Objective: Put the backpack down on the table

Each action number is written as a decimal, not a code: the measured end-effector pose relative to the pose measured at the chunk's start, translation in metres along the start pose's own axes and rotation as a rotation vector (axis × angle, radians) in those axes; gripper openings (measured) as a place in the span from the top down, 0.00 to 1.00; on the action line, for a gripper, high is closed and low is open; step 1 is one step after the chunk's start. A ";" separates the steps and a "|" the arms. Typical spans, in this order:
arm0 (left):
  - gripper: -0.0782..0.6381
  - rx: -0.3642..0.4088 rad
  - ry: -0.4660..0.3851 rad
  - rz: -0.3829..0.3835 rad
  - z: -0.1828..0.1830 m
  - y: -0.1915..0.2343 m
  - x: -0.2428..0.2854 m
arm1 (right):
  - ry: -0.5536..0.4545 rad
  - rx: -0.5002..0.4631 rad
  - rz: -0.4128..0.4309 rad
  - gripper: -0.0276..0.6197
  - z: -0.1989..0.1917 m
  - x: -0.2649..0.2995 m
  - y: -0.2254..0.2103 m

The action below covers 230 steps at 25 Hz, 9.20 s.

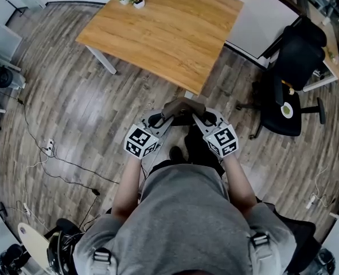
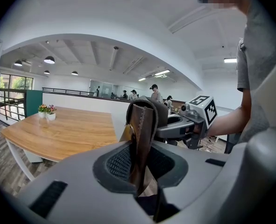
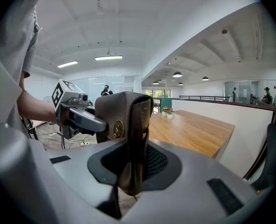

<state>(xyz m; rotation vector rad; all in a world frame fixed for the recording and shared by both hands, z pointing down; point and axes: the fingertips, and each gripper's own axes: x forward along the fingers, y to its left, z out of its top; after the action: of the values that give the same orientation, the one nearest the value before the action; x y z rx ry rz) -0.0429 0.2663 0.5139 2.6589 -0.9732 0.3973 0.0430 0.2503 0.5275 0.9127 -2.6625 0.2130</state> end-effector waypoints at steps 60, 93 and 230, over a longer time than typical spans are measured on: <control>0.77 -0.093 0.038 0.137 0.092 0.192 0.166 | 0.044 -0.025 0.168 0.84 0.062 0.161 -0.226; 0.77 -0.091 0.062 0.296 0.121 0.260 0.234 | 0.030 -0.119 0.314 0.83 0.079 0.225 -0.317; 0.87 -0.148 0.056 0.369 0.075 0.333 0.231 | 0.136 -0.166 0.111 0.95 0.032 0.238 -0.380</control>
<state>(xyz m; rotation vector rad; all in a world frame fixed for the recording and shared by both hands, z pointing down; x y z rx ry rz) -0.0801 -0.1386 0.5808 2.3233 -1.4197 0.4534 0.0928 -0.1914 0.5937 0.6747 -2.5621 0.0747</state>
